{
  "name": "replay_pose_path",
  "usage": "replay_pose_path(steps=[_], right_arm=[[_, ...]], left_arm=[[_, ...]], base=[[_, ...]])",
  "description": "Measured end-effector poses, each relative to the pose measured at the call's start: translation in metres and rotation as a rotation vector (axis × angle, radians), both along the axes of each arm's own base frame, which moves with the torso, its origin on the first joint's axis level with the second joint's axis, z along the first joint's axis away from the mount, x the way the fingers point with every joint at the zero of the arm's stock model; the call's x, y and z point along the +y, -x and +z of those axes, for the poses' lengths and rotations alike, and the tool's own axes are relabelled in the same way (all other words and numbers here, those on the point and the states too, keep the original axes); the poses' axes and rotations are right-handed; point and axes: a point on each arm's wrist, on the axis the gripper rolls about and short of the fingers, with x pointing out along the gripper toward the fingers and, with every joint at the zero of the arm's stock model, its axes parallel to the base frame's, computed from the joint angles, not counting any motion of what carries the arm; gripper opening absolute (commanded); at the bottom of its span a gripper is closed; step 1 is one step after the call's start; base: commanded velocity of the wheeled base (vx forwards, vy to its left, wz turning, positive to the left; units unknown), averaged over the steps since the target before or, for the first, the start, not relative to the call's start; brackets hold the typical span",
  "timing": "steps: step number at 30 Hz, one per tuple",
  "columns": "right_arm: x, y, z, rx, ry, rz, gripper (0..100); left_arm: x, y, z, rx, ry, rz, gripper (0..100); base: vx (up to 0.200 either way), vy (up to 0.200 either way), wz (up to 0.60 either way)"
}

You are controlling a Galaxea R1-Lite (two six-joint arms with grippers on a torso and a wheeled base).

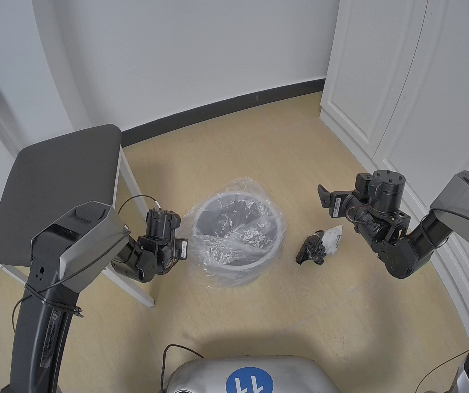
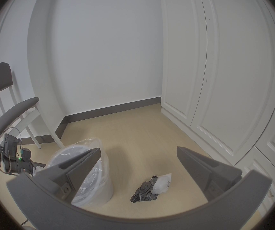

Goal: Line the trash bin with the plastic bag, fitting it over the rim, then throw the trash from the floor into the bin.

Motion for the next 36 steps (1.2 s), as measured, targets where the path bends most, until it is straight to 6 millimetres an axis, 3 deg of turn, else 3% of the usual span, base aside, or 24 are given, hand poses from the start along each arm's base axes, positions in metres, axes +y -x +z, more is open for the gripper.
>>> replay_pose_path(steps=[1,13,24,28,36], right_arm=[[0.0,0.0,0.0,0.001,0.0,0.0,100],[-0.001,0.0,0.0,0.002,0.001,-0.002,100],[0.0,0.008,0.009,-0.012,-0.004,0.005,100],[0.0,0.009,0.011,-0.015,-0.005,0.007,100],[-0.005,0.011,0.012,-0.015,0.031,-0.002,100]], left_arm=[[0.0,0.001,0.001,-0.001,-0.001,-0.001,100],[0.007,0.021,0.015,0.044,-0.047,-0.014,100],[0.017,0.051,0.057,0.03,-0.104,-0.045,100],[0.007,0.062,0.083,-0.015,-0.103,-0.078,100],[-0.034,0.075,0.121,-0.083,-0.13,-0.175,100]], base=[[0.0,0.0,0.0],[0.0,0.0,0.0],[0.0,0.0,0.0],[0.0,0.0,0.0],[0.0,0.0,0.0]])
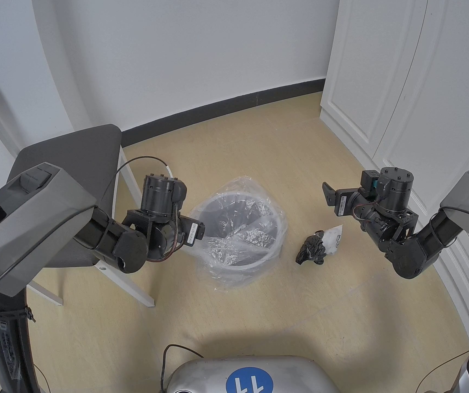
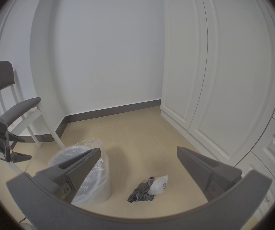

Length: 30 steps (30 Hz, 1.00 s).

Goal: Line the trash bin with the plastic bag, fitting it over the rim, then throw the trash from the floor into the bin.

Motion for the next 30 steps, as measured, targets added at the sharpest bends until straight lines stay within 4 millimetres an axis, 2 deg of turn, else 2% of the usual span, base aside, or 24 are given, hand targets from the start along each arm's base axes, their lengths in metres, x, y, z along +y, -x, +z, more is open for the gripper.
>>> replay_pose_path(steps=[4,7,10,15,22,27,30], right_arm=[[-0.003,0.0,0.001,-0.007,0.009,-0.006,100],[-0.006,0.002,0.002,-0.011,0.02,-0.012,100],[-0.009,0.004,0.004,-0.015,0.028,-0.016,100],[-0.019,0.007,0.01,-0.026,0.034,-0.038,100],[-0.03,0.007,0.017,-0.04,0.033,-0.049,100],[-0.032,0.008,0.019,-0.045,0.032,-0.053,100],[-0.033,0.008,0.02,-0.047,0.031,-0.054,100]], left_arm=[[-0.014,-0.005,0.011,-0.018,-0.005,-0.007,100],[-0.024,-0.016,0.02,-0.036,-0.007,-0.001,100],[-0.032,-0.025,0.018,-0.02,-0.027,0.012,100],[-0.044,-0.036,-0.002,0.068,-0.101,0.034,100],[-0.056,-0.029,-0.027,0.148,-0.187,0.048,100],[-0.055,-0.017,-0.036,0.188,-0.218,0.042,100],[-0.052,-0.003,-0.041,0.225,-0.243,0.031,100]], base=[[0.0,0.0,0.0],[0.0,0.0,0.0],[0.0,0.0,0.0],[0.0,0.0,0.0],[0.0,0.0,0.0],[0.0,0.0,0.0],[0.0,0.0,0.0]])
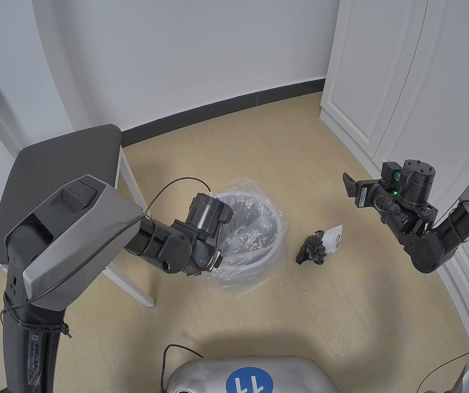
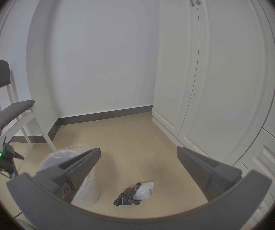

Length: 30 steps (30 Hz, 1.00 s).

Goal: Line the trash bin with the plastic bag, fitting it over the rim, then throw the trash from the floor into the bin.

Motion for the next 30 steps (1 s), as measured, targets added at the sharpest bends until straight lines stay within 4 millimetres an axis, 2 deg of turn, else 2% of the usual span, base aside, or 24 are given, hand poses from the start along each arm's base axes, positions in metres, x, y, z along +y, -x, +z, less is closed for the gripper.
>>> replay_pose_path(steps=[6,13,19,25,30], right_arm=[[-0.001,0.002,0.0,0.002,0.001,-0.001,100],[-0.008,0.003,0.0,-0.005,-0.001,-0.02,100],[-0.013,0.002,0.001,-0.009,-0.001,-0.032,100],[-0.014,0.001,0.001,-0.011,-0.001,-0.033,100],[-0.014,0.001,0.001,-0.012,-0.001,-0.033,100]], left_arm=[[0.011,0.028,-0.006,0.062,-0.032,-0.015,100],[0.019,0.044,-0.013,0.063,-0.01,0.0,100],[0.012,0.039,0.004,-0.01,0.037,-0.009,100],[-0.004,0.027,0.027,-0.094,0.093,-0.025,100],[-0.015,0.012,0.025,-0.127,0.11,-0.025,100]], base=[[0.0,0.0,0.0],[0.0,0.0,0.0],[0.0,0.0,0.0],[0.0,0.0,0.0],[0.0,0.0,0.0]])
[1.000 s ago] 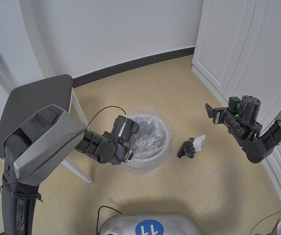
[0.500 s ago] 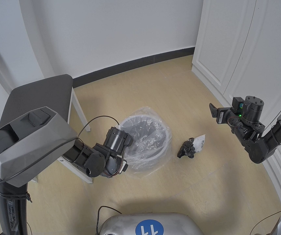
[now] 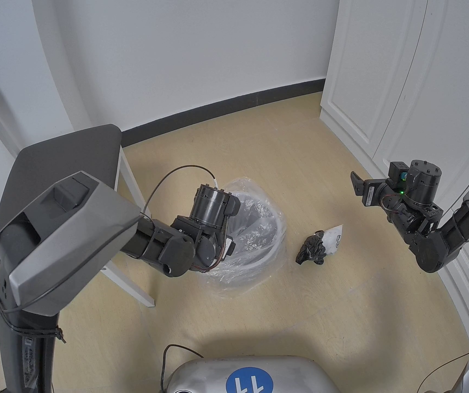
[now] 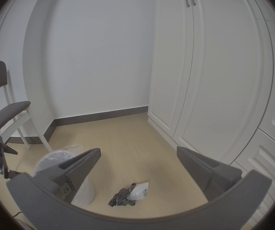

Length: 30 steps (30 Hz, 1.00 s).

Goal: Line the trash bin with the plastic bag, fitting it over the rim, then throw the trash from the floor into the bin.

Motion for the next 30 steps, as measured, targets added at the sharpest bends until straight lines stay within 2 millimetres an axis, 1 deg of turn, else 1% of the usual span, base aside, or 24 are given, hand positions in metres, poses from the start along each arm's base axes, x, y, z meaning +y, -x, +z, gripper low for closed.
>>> replay_pose_path(steps=[5,10,14,19,24,30], right_arm=[[0.0,0.0,0.0,0.001,0.014,0.001,100],[0.001,0.0,-0.002,0.006,0.02,0.001,100],[0.001,0.0,-0.002,0.007,0.021,0.002,100],[0.001,0.0,-0.003,0.009,0.022,0.002,100],[0.002,0.0,-0.004,0.013,0.022,0.005,100],[0.002,0.0,-0.005,0.016,0.024,0.006,100]], left_arm=[[-0.002,-0.016,-0.02,0.009,-0.01,0.017,100],[0.001,-0.021,-0.036,0.037,-0.03,0.028,100],[0.004,-0.018,-0.046,0.062,-0.044,0.031,100],[0.008,-0.008,-0.058,0.104,-0.067,0.027,100],[0.011,0.001,-0.065,0.126,-0.064,0.027,100],[0.012,0.002,-0.072,0.139,-0.062,0.031,100]], base=[[0.0,0.0,0.0],[0.0,0.0,0.0],[0.0,0.0,0.0],[0.0,0.0,0.0],[0.0,0.0,0.0],[0.0,0.0,0.0]])
